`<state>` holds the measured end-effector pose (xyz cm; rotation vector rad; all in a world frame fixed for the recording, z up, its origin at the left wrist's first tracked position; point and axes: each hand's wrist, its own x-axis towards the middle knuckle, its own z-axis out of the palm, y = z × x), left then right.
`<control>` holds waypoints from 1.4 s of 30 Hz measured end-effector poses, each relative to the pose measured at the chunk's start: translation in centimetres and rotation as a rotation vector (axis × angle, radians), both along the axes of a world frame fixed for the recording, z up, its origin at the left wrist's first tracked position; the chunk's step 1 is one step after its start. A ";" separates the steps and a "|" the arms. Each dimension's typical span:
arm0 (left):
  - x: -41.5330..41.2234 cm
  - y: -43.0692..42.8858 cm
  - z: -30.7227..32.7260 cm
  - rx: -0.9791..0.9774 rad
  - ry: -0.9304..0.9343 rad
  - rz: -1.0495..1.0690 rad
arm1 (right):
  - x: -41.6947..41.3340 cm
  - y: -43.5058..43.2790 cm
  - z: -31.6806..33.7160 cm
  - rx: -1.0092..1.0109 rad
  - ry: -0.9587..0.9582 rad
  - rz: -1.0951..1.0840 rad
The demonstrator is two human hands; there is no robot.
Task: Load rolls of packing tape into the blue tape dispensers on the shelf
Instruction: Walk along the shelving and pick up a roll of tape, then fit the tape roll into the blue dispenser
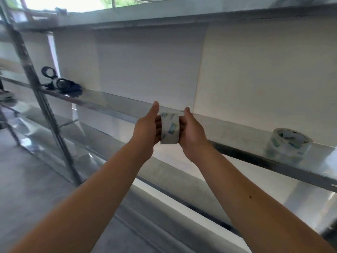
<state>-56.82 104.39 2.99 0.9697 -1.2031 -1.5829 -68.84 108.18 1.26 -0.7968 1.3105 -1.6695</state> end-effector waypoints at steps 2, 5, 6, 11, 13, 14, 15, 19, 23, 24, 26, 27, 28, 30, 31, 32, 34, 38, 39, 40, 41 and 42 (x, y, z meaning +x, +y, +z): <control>3.3 -1.0 0.1 -0.003 -0.008 0.085 | 3.3 -2.0 -0.1 -0.004 0.003 0.078; 8.8 -2.9 0.3 0.004 -0.024 0.219 | 8.6 -5.2 -0.2 -0.014 0.002 0.185; 10.8 -3.5 0.4 0.004 -0.020 0.255 | 10.4 -6.2 -0.2 -0.017 0.008 0.222; 21.1 -6.4 0.7 -0.017 0.012 0.413 | 20.6 -11.3 0.2 -0.036 0.052 0.393; 25.4 -7.8 0.8 -0.037 0.008 0.463 | 25.0 -13.4 0.3 -0.037 0.053 0.443; 27.6 -8.6 0.8 -0.042 0.011 0.491 | 27.3 -14.5 0.4 -0.037 0.054 0.460; 29.7 -9.3 0.8 -0.043 0.015 0.515 | 29.5 -15.5 0.4 -0.039 0.054 0.478; 37.8 -11.8 0.8 -0.057 0.012 0.585 | 38.0 -19.5 0.1 -0.070 0.027 0.552; 44.7 -14.4 0.5 -0.063 0.015 0.668 | 45.2 -23.0 0.0 -0.084 0.019 0.645; 46.2 -15.1 0.4 -0.053 0.017 0.690 | 46.9 -23.8 0.1 -0.089 0.021 0.665; 49.1 -16.8 0.3 -0.036 0.021 0.737 | 49.9 -25.8 0.1 -0.092 0.030 0.684; 50.5 -17.8 0.2 -0.028 0.027 0.763 | 51.3 -26.8 0.0 -0.093 0.035 0.698; 51.7 -18.8 0.1 -0.022 0.033 0.784 | 52.5 -27.8 -0.1 -0.094 0.039 0.718; 53.9 -21.0 -0.2 -0.016 0.053 0.813 | 54.7 -30.1 -0.4 -0.091 0.044 0.737; 54.8 -22.2 -0.4 -0.011 0.061 0.822 | 55.6 -31.4 -0.6 -0.089 0.051 0.743; 55.6 -23.6 -0.6 -0.005 0.065 0.830 | 56.5 -32.8 -0.9 -0.089 0.058 0.753; 57.1 -26.6 -1.1 0.010 0.063 0.844 | 58.3 -36.0 -1.2 -0.091 0.063 0.766; 59.6 -33.3 -1.8 0.019 0.075 0.862 | 61.3 -43.4 -2.0 -0.088 0.053 0.797; 60.1 -35.0 -1.7 0.034 0.088 0.871 | 62.0 -45.5 -2.2 -0.082 0.057 0.805; 60.4 -36.8 -1.4 0.043 0.091 0.882 | 62.8 -47.6 -2.2 -0.077 0.060 0.816; 60.8 -38.3 -1.0 0.045 0.079 0.895 | 63.5 -49.6 -2.2 -0.074 0.060 0.830; 61.2 -39.9 -0.7 0.037 0.058 0.907 | 64.1 -51.6 -2.2 -0.073 0.053 0.844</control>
